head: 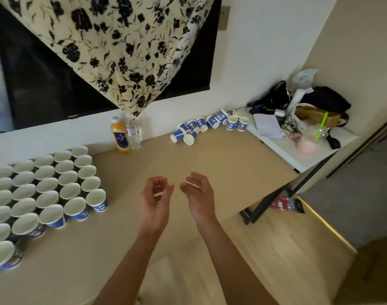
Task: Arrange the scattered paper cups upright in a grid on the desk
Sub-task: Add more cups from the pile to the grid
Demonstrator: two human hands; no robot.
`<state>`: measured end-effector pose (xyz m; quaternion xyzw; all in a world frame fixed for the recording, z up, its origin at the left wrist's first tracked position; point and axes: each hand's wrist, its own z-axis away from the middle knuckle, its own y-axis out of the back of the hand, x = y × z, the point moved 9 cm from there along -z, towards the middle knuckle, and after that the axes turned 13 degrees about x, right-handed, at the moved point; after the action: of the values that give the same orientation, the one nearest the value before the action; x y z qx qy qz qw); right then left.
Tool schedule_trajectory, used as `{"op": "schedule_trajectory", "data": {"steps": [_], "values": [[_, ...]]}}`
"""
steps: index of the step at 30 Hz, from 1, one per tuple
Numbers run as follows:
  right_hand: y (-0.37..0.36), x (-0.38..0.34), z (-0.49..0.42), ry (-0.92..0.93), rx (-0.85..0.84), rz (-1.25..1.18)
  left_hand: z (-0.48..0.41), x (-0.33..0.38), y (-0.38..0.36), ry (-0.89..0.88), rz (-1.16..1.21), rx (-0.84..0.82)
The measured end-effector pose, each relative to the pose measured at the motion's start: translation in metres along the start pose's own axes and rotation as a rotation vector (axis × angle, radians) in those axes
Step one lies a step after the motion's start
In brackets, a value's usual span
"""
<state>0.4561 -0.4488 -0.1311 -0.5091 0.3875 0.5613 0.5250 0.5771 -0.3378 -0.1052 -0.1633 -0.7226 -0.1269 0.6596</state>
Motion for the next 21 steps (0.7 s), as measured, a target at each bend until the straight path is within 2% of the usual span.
{"op": "schedule_trajectory", "data": {"steps": [10, 21], "values": [[0.028, -0.011, -0.091, -0.025, 0.003, -0.025, -0.037, 0.009, -0.094, -0.010, -0.008, 0.005], [0.024, -0.026, -0.221, -0.017, 0.023, 0.039, -0.115, -0.016, -0.213, 0.010, -0.026, -0.095]]}}
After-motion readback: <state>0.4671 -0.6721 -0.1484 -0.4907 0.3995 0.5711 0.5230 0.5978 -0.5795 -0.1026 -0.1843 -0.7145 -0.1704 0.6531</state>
